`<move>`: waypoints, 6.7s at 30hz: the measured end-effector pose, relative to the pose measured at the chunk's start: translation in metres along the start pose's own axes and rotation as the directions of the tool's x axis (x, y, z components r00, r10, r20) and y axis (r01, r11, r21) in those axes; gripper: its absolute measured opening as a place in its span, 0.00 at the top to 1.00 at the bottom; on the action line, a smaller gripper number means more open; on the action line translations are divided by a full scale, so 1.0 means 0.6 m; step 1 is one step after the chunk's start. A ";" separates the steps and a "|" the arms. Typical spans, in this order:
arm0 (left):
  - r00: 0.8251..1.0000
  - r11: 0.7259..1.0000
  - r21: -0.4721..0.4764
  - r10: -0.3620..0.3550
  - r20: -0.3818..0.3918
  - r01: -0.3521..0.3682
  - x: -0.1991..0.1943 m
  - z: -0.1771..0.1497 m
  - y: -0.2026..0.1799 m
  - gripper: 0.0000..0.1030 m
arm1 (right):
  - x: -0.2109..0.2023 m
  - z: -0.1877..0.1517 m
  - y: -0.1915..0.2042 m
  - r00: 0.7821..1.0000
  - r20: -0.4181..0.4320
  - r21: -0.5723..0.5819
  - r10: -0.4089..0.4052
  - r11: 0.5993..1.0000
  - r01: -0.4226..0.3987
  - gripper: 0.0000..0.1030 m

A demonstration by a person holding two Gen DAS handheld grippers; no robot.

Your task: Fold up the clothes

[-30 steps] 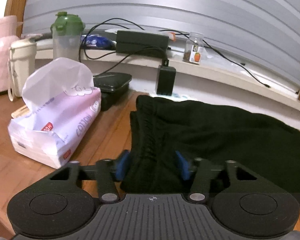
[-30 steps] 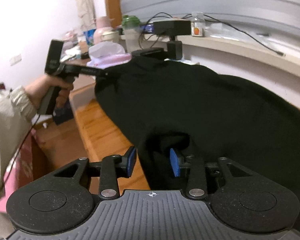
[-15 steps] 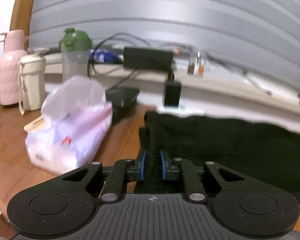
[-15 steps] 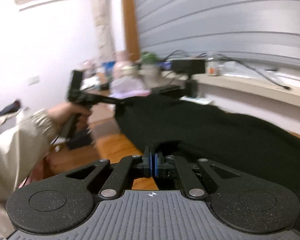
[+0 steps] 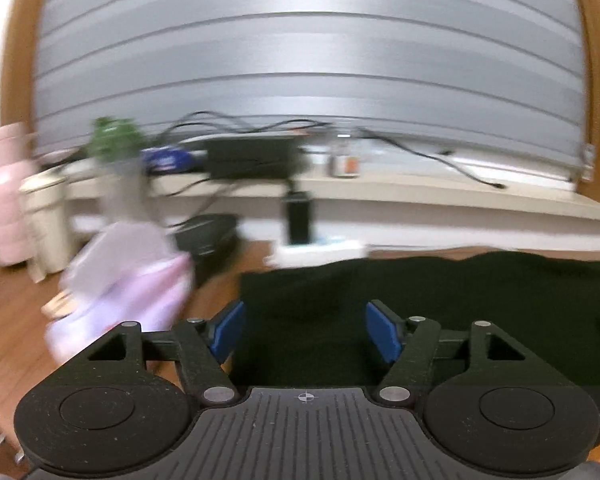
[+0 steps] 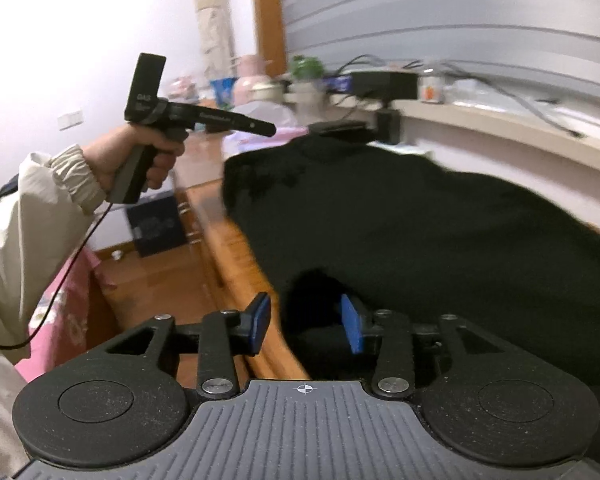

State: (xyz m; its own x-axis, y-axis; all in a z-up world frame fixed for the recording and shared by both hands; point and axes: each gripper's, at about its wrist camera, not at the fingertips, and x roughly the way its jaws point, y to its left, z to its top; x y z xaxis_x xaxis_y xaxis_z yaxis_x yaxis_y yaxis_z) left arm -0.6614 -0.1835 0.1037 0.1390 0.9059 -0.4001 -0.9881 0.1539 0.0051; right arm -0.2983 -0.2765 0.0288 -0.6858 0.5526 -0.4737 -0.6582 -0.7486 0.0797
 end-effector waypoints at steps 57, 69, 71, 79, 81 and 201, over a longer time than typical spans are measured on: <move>0.850 0.837 0.164 -0.496 -0.175 0.522 0.277 -0.001 -0.483 0.20 | -0.544 -0.309 -0.514 0.498 -0.206 0.612 -0.842 0.286 0.738 0.59; 0.858 0.846 0.165 -0.476 -0.194 0.507 0.279 0.005 -0.483 0.20 | -0.544 -0.313 -0.608 0.409 -0.307 0.582 -0.859 0.171 0.795 0.96; 0.857 0.846 0.163 -0.477 -0.195 0.508 0.279 0.005 -0.483 0.20 | -0.552 -0.296 -0.600 0.370 -0.256 0.566 -0.893 0.172 0.806 0.96; 0.858 0.848 0.161 -0.474 -0.197 0.505 0.280 0.006 -0.484 0.20 | -0.559 -0.286 -0.626 0.295 -0.299 0.532 -0.908 0.097 0.841 0.96; 0.859 0.849 0.161 -0.473 -0.196 0.504 0.279 0.006 -0.485 0.20 | -0.556 -0.308 -0.635 0.318 -0.337 0.550 -0.886 0.088 0.831 0.93; 0.615 0.610 -0.277 -0.784 -0.078 0.742 0.288 0.175 -0.526 0.99 | -0.193 0.046 -0.219 0.846 0.357 0.228 -0.397 0.915 0.333 0.96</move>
State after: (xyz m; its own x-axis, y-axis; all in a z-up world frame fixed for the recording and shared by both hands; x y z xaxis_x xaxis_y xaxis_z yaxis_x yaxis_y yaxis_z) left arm -0.3184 -0.0341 0.1289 0.8553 0.4059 -0.3220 -0.5180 0.6570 -0.5477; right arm -0.1408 -0.2319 0.0974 -0.4298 0.8950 -0.1194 -0.9014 -0.4175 0.1149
